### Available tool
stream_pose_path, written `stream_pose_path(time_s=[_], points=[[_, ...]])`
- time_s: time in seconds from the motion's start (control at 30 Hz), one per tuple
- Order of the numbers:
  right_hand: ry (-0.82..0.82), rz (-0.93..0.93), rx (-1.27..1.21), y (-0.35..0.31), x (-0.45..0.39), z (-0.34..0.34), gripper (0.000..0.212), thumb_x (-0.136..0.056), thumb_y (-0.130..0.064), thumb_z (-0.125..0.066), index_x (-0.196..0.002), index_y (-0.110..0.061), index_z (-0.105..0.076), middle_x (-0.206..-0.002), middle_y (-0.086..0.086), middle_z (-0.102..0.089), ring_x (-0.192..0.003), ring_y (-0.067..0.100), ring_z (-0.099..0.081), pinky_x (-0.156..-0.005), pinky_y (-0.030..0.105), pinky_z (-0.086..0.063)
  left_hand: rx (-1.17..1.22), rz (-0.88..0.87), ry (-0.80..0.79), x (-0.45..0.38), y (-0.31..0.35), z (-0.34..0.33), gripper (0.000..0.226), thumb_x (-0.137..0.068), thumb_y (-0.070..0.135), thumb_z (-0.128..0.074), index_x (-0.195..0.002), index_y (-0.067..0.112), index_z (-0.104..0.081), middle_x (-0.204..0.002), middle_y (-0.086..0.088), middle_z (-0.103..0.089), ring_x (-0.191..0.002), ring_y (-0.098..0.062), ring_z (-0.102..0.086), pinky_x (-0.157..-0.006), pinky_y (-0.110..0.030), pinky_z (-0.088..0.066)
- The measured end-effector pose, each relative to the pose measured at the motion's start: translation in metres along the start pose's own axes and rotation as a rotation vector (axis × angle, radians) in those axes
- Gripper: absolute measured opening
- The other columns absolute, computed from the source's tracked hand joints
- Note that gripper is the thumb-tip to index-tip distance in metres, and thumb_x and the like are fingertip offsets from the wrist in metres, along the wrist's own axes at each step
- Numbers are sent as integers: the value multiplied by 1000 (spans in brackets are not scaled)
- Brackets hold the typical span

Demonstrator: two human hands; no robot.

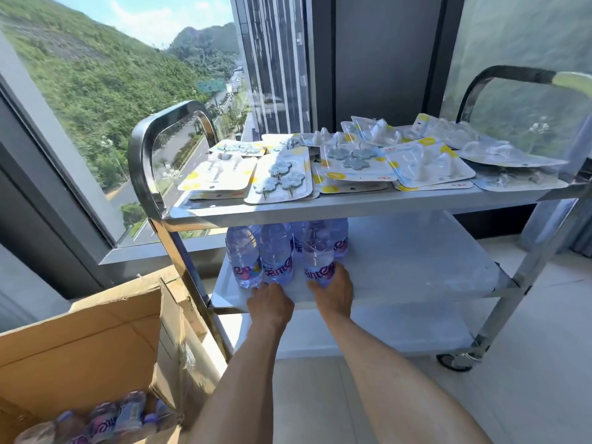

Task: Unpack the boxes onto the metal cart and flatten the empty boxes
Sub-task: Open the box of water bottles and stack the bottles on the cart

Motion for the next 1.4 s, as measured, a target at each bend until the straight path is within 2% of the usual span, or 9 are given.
stream_pose_path(time_s=[0.1, 0.23, 0.5, 0.63, 0.7, 0.9, 1.1, 1.23, 1.4], points=[[-20, 4, 21, -3, -12, -7, 49, -73, -15, -77, -118, -15, -57, -114, 5, -65, -105, 25, -60, -90, 36, -50, -38, -34, 31, -7, -4, -8, 28, -89, 13, -47, -111, 11, -64, -118, -9, -64, -108, -31, -60, -88, -37, -50], [-29, -40, 80, -6, -23, -12, 47, -74, -18, -78, -115, -16, -56, -113, 5, -67, -103, 27, -63, -86, 32, -50, -36, -18, -65, -20, 1, 1, 30, -84, 22, -59, -112, 13, -64, -116, -7, -66, -105, -29, -63, -84, -35, -51], [19, -74, 49, -6, -22, -19, 50, -74, -18, -79, -118, -20, -56, -114, 4, -68, -103, 26, -64, -91, 37, -51, -118, -74, -47, -23, -1, 3, 25, -83, 26, -64, -105, 16, -69, -110, -4, -69, -101, -26, -65, -79, -33, -52], [12, -85, 33, -8, -21, -16, 46, -73, -19, -79, -113, -21, -56, -108, 1, -69, -97, 25, -66, -81, 27, -50, -121, -94, -34, -24, 0, 2, 28, -83, 23, -65, -110, 16, -66, -113, -4, -68, -104, -26, -64, -82, -33, -52], [-17, -79, 43, -9, -21, -13, 47, -72, -21, -80, -112, -21, -56, -108, 1, -70, -97, 25, -66, -80, 28, -50, -112, -91, -38, -25, -1, 2, 31, -82, 24, -67, -113, 17, -64, -115, -4, -67, -105, -27, -64, -83, -34, -52], [-110, -28, 210, -15, -18, -16, 57, -72, -34, -80, -118, -21, -48, -115, 4, -67, -105, 30, -62, -87, 38, -52, -105, -116, -3, -21, 1, 1, 27, -83, 21, -65, -109, 15, -64, -112, -4, -68, -103, -27, -64, -82, -35, -54], [-92, -35, 264, -17, -12, -19, 57, -77, -34, -78, -122, -20, -46, -120, 6, -64, -111, 30, -59, -91, 39, -50, -145, -118, -11, -17, -1, 0, 24, -85, 21, -60, -107, 12, -66, -112, -6, -67, -103, -27, -63, -81, -35, -52], [-58, 39, 350, -7, -5, -22, 69, -70, -31, -83, -126, -11, -48, -125, 6, -58, -121, 25, -51, -106, 36, -40, -140, -123, -3, -17, 0, 0, 24, -86, 23, -60, -108, 13, -66, -111, -6, -67, -103, -27, -63, -80, -35, -52], [-112, 87, 471, -4, -6, -19, 52, -77, -33, -76, -115, -6, -53, -119, 8, -56, -118, 23, -45, -108, 32, -35, -119, -112, -3, -15, -4, 1, 25, -85, 25, -64, -107, 14, -66, -110, -5, -68, -101, -27, -64, -81, -34, -53]])
Point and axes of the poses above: each hand's wrist, its own x-axis away from the middle knuckle, its own z-axis out of the back of the hand, y = z × x, the point moved 1 cm from there along -x, towards the middle knuckle
